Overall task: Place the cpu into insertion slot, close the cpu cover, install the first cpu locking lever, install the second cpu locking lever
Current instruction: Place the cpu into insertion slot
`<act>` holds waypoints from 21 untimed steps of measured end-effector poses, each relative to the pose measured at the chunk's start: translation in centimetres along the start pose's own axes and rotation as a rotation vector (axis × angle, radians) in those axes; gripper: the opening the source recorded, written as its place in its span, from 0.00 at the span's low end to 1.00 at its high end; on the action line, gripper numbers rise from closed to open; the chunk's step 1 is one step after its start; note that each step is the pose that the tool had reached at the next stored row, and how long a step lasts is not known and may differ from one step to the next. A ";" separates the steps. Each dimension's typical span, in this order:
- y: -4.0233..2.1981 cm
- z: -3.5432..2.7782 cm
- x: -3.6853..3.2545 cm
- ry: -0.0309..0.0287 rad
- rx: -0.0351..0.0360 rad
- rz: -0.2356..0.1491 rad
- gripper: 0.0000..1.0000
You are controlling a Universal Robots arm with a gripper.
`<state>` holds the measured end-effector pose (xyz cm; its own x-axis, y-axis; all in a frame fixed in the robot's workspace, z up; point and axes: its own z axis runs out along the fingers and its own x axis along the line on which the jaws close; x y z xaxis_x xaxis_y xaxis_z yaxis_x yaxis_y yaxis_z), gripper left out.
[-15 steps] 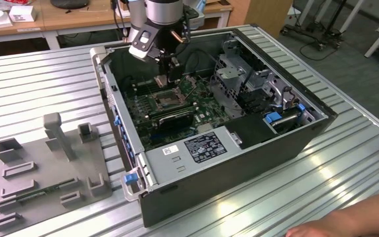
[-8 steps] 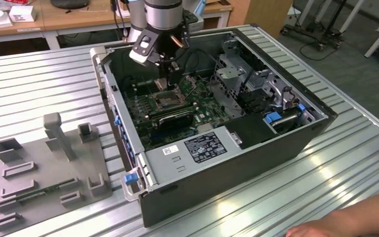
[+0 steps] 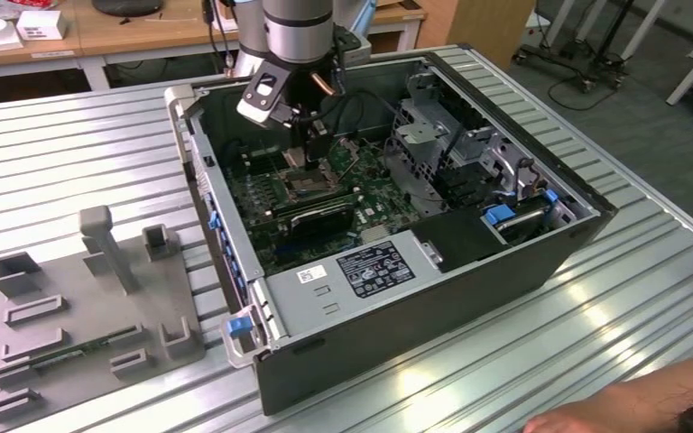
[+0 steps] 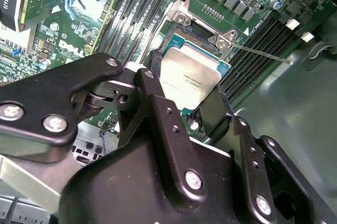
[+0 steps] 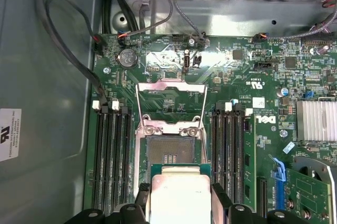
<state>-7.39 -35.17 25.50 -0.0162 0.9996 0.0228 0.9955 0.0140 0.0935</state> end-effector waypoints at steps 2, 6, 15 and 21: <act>0.00 0.03 0.00 0.0000 0.0000 0.000 0.54; -0.02 0.17 0.00 0.0001 -0.0001 0.000 0.54; -0.03 0.35 0.00 0.0004 -0.0003 0.000 0.54; -0.05 0.50 -0.01 0.0000 0.0000 0.000 0.54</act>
<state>-7.39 -35.17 25.00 -0.0161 0.9996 0.0228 0.9955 0.0139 0.0935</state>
